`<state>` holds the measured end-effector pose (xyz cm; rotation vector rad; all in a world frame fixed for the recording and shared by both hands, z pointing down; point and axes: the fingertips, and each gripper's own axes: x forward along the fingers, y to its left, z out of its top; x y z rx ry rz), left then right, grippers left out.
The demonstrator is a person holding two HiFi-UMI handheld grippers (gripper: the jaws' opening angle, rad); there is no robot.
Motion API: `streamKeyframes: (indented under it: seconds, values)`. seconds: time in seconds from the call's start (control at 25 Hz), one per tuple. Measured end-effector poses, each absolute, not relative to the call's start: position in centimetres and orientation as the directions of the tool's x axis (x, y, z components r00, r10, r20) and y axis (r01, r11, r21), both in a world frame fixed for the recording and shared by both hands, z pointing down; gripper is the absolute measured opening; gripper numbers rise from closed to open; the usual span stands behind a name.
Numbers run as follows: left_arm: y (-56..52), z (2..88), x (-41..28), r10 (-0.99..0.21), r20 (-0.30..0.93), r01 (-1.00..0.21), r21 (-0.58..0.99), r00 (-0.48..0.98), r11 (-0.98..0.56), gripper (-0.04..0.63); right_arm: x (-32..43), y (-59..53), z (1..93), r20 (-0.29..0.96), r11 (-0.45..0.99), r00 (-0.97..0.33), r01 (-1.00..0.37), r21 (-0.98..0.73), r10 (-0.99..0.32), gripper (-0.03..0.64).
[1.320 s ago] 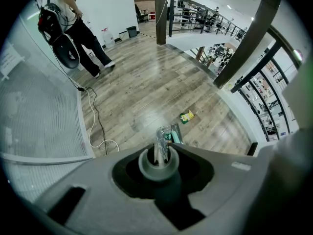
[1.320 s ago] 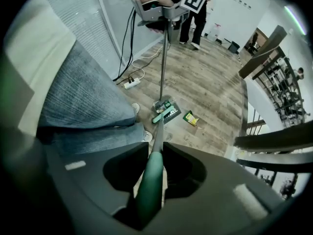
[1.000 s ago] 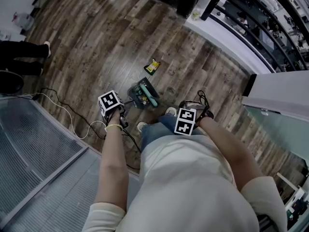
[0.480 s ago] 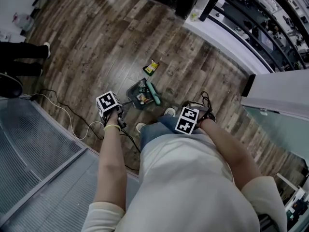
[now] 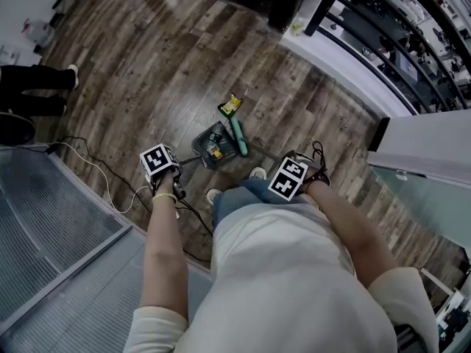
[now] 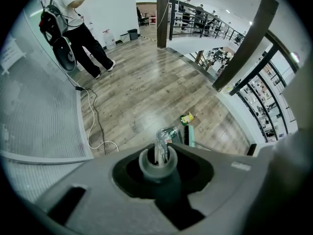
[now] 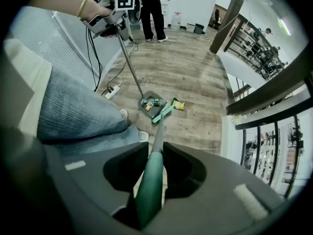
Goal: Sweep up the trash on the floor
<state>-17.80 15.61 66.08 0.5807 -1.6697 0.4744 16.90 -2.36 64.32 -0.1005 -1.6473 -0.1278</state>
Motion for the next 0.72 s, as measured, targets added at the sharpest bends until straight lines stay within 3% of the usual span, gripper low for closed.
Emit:
streamKeyframes:
  seconds: [0.4,0.72]
  values:
    - [16.3,65.9,-19.2,-0.134,0.983,-0.549,0.042,-0.129,0.835,0.086,15.4,-6.5,62.8,0.988,0.998,-0.145,-0.051,0.042,-0.049,0.100]
    - [15.9,65.5,-21.5,-0.138,0.980,-0.516,0.044,-0.144,0.856,0.086,13.3,-10.7,61.7,0.982,0.986,-0.146,-0.126,0.105,-0.124,0.100]
